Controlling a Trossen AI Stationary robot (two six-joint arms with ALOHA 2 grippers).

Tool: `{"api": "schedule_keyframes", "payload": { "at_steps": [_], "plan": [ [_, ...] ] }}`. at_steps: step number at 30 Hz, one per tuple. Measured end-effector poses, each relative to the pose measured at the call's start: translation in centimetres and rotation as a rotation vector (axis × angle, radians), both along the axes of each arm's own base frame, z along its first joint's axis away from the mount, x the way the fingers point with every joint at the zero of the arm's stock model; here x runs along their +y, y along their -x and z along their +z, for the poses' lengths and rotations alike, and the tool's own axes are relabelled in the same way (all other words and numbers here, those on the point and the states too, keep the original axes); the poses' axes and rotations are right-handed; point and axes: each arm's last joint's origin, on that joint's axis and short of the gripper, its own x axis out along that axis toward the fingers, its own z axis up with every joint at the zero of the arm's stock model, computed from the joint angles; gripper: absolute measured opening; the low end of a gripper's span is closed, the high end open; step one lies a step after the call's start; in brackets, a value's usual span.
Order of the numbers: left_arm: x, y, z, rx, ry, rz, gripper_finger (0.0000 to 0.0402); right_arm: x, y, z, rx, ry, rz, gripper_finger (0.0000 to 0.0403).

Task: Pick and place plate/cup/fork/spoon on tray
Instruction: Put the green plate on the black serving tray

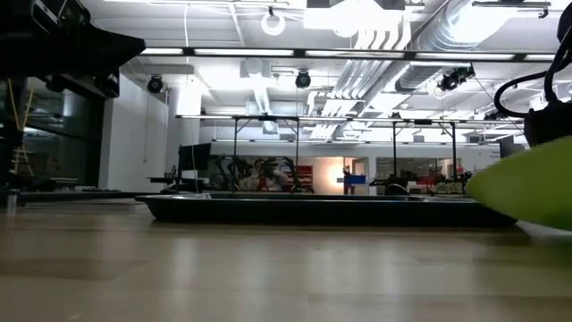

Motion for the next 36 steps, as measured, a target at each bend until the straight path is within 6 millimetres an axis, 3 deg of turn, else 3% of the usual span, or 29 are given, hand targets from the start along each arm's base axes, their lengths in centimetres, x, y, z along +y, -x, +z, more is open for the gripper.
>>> {"api": "schedule_keyframes", "payload": {
  "at_steps": [10, 22, 27, 36],
  "plan": [
    [0.0, 0.0, 0.0, 0.0, 0.0, 0.0, 0.0003, 0.8, -0.9, 1.7, -0.167, -0.166, 0.053, 0.0002],
    [0.0, 0.0, 0.0, 0.0, 0.0, 0.0, 0.0003, 1.2, -2.1, 3.4, -0.419, -0.19, 0.075, 0.0001],
    [0.0, 0.0, 0.0, 0.0, 0.0, 0.0, 0.0003, 0.7, -2.6, 3.8, -0.489, -0.172, 0.06, 0.0],
    [0.0, 0.0, 0.0, 0.0, 0.0, 0.0, 0.0003, -0.8, -4.3, 6.1, -0.788, -0.153, 0.04, 0.0]
  ]
}}
